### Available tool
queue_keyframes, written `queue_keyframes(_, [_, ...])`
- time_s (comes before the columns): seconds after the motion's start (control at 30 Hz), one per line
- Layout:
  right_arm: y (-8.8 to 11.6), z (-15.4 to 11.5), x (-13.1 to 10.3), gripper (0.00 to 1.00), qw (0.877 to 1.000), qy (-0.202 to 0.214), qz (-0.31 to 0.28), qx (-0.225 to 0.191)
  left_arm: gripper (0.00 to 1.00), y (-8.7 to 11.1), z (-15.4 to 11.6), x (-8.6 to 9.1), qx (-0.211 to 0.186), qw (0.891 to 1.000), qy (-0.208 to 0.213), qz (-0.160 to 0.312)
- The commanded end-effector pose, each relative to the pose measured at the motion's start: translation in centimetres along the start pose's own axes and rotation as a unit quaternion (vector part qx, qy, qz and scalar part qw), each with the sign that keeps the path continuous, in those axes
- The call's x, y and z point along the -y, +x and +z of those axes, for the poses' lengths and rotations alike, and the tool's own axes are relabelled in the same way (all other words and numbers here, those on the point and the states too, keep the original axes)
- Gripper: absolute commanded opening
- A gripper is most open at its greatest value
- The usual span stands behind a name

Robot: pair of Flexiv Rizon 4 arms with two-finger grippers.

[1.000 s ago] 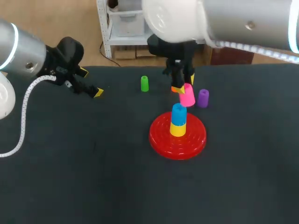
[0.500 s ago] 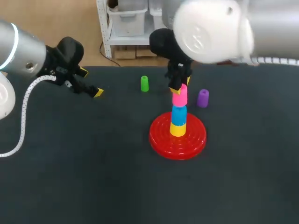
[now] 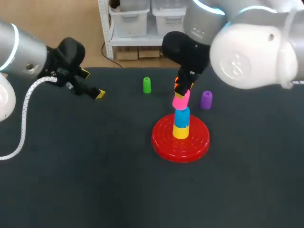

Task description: Pick up and stack the cylinders on the red base in this order: pink,purple,orange,green

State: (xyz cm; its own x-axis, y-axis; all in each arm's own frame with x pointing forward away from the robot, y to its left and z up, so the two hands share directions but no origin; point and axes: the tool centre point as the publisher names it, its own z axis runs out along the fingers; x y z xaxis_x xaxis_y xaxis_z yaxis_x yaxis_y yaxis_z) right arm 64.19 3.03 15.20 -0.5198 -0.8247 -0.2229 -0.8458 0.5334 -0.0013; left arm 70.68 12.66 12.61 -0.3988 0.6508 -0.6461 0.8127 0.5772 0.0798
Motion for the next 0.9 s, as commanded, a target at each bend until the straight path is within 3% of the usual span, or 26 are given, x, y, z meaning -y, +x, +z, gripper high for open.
queue_keyframes(0.03, [0.7, -0.4, -0.1, 0.0, 0.997, 0.002, -0.002, 0.074, 1.0, 0.0, 0.0, 0.0, 0.0, 1.0, 0.0, 0.0])
queue_keyframes(0.23, [1.4, -1.2, -0.2, 0.0, 0.999, -0.015, -0.021, 0.047, 1.0, 0.0, 0.0, 0.0, 0.0, 1.0, 0.0, 0.0])
queue_keyframes(0.33, [1.7, -1.2, -0.2, 0.0, 0.998, -0.044, -0.038, 0.018, 1.0, 0.0, 0.0, 0.0, 0.0, 1.0, 0.0, 0.0])
queue_keyframes(0.9, [0.7, 0.5, 0.6, 0.0, 0.998, -0.025, -0.062, -0.014, 1.0, 0.0, 0.0, 0.0, 0.0, 1.0, 0.0, 0.0])
